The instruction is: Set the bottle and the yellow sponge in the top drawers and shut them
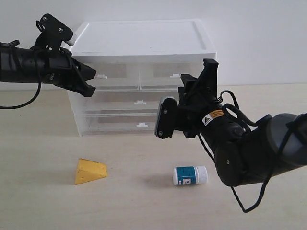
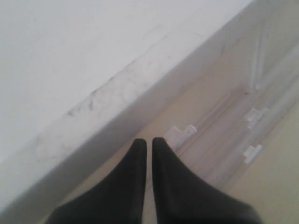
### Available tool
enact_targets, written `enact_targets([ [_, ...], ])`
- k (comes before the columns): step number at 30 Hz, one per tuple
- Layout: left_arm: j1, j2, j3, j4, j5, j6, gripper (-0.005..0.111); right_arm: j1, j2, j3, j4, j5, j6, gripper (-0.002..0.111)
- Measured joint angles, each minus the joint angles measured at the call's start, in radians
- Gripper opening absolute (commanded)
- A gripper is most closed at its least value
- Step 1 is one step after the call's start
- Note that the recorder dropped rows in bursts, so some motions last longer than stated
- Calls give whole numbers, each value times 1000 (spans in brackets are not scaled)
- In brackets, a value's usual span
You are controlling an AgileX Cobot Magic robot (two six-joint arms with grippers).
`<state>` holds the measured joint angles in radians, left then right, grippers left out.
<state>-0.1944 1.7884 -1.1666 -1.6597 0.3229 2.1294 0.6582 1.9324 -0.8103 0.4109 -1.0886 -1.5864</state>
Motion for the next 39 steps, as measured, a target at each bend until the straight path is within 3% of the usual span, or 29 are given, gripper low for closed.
enact_targets([
  [11, 0, 0, 0, 0, 0, 0, 4, 0, 70, -68, 2, -64, 2, 28],
  [39, 0, 0, -2, 2, 2, 0, 4, -14, 100, -165, 68, 15, -76, 28],
])
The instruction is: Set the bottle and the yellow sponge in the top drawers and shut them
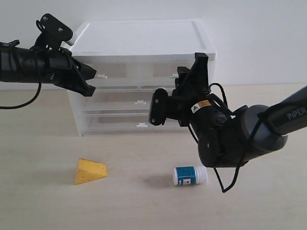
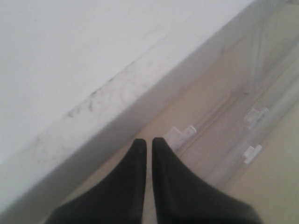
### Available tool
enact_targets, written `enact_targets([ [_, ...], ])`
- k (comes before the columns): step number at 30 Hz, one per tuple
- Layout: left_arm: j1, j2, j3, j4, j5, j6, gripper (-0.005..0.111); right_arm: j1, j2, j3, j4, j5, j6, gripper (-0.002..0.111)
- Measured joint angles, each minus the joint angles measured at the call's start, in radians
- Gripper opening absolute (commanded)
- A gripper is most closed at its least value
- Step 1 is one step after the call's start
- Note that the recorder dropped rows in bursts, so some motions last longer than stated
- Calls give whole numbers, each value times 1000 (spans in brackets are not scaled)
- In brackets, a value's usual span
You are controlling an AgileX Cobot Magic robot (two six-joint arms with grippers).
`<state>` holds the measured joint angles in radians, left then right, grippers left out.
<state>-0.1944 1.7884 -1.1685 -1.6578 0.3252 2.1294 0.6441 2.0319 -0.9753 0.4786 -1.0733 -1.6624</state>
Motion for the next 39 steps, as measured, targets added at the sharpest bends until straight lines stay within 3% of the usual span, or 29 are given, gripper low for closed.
enact_targets([
  [25, 0, 0, 0, 2, 0, 0, 4, 1, 0, -31, 4, 65, 0, 28],
  [32, 0, 0, 0, 2, 0, 0, 4, 1, 0, -37, 7, 69, -35, 2],
  [39, 0, 0, 0, 2, 0, 0, 4, 3, 0, -37, 19, 80, -73, 1],
])
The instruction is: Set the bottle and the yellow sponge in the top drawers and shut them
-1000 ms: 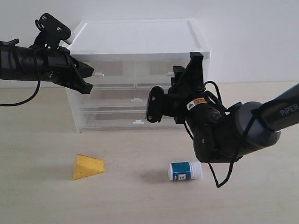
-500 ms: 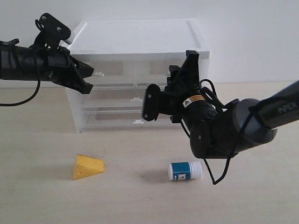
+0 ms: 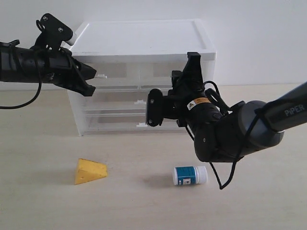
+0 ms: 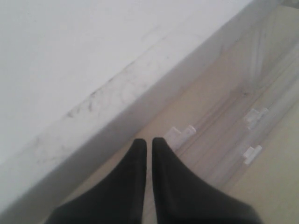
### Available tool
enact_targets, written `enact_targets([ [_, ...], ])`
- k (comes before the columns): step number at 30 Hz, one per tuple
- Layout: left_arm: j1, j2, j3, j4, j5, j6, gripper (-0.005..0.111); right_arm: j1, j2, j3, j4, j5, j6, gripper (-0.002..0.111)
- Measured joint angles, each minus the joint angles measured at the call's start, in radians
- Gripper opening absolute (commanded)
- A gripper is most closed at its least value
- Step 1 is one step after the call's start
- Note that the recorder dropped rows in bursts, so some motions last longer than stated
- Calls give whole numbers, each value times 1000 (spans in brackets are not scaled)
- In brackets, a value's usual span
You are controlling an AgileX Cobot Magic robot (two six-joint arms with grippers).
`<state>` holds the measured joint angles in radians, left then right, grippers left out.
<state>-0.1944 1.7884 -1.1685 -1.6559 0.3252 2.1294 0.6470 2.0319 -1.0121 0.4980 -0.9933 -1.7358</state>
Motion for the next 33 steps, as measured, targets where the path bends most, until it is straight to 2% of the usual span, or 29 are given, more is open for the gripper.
enact_targets([
  [33, 0, 0, -3, 0, 4, 0, 4, 4, 6, -2, 36, -42, -95, 0],
])
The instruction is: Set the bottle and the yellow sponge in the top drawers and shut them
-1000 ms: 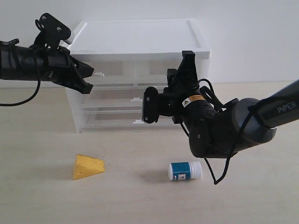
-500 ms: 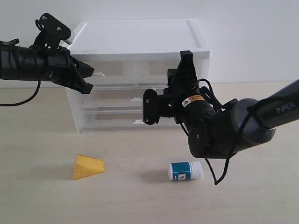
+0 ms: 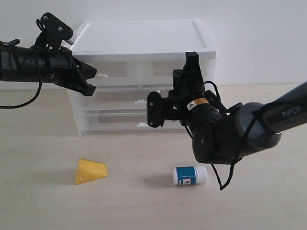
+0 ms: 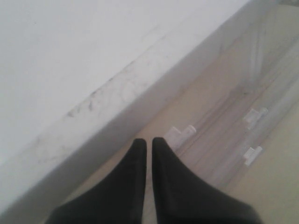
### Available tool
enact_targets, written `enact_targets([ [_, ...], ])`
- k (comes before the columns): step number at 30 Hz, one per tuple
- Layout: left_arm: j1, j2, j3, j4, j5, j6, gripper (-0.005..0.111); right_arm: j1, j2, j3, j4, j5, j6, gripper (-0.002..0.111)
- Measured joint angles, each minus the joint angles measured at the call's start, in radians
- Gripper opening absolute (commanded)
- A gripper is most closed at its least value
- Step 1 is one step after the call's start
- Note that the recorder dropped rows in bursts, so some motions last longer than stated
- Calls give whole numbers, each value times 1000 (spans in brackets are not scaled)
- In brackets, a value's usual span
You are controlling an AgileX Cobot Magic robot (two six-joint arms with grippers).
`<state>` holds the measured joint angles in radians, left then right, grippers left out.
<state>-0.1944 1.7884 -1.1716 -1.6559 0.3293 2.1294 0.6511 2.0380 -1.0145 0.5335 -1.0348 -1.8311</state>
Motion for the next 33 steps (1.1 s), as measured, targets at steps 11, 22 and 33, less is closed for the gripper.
enact_targets([
  [11, 0, 0, 0, 0, 0, 0, 4, 36, 5, 27, 40, -77, 5, 0],
  [22, 0, 0, 0, 4, 0, 0, 4, 49, 2, 115, 80, -167, 36, 0],
  [33, 0, 0, 0, 3, 0, 0, 4, 78, 0, 129, 104, -171, 28, 12],
])
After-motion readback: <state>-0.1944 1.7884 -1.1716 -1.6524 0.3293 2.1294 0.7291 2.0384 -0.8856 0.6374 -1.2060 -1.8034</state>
